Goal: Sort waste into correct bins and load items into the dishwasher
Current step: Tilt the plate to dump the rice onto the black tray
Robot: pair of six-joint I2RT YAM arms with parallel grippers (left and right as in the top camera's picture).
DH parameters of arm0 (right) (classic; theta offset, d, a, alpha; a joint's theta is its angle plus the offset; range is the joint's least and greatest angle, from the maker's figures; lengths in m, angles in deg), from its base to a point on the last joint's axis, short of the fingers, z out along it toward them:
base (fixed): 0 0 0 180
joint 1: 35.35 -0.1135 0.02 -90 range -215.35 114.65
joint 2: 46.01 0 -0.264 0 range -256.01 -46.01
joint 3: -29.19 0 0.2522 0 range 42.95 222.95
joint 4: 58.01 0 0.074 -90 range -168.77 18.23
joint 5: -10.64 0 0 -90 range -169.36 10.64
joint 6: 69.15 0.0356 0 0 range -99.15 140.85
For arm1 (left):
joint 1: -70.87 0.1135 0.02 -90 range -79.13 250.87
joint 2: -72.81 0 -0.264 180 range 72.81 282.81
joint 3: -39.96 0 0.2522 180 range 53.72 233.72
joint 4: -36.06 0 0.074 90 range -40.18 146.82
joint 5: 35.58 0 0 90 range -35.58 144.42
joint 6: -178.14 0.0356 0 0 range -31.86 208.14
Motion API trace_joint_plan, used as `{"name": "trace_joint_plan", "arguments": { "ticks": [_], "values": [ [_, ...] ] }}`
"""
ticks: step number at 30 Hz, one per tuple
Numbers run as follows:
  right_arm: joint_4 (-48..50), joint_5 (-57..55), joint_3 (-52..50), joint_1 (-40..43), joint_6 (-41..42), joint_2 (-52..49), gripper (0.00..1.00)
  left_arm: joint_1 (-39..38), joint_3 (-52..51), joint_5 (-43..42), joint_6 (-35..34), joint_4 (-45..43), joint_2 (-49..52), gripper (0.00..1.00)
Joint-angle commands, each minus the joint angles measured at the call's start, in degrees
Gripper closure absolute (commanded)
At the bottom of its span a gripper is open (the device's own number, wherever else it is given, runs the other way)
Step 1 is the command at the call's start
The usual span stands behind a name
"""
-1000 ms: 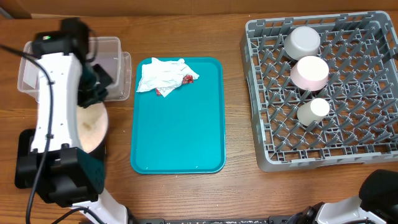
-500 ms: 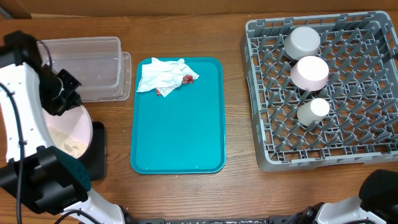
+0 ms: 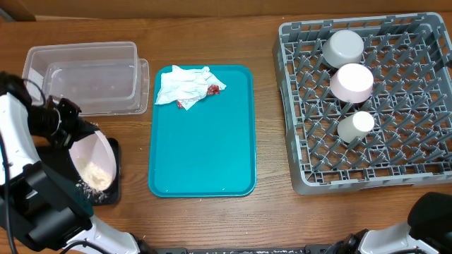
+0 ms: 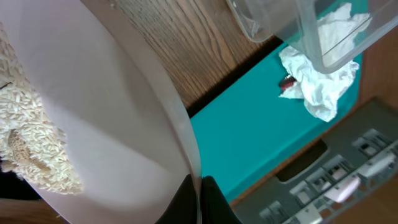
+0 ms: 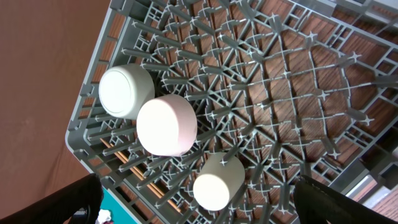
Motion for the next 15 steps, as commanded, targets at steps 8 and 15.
{"name": "trace_joint_plan", "arguments": {
  "ticks": [8,15],
  "values": [
    [0.1,0.3,0.3,0.1,0.2,0.1,0.00,10.4,-1.7,-19.3,12.4,2.4,-0.9,0.96],
    [0.1,0.3,0.3,0.1,0.2,0.1,0.00,16.9,-1.7,-26.4,18.6,5.9,-0.9,0.96]
  ]
}}
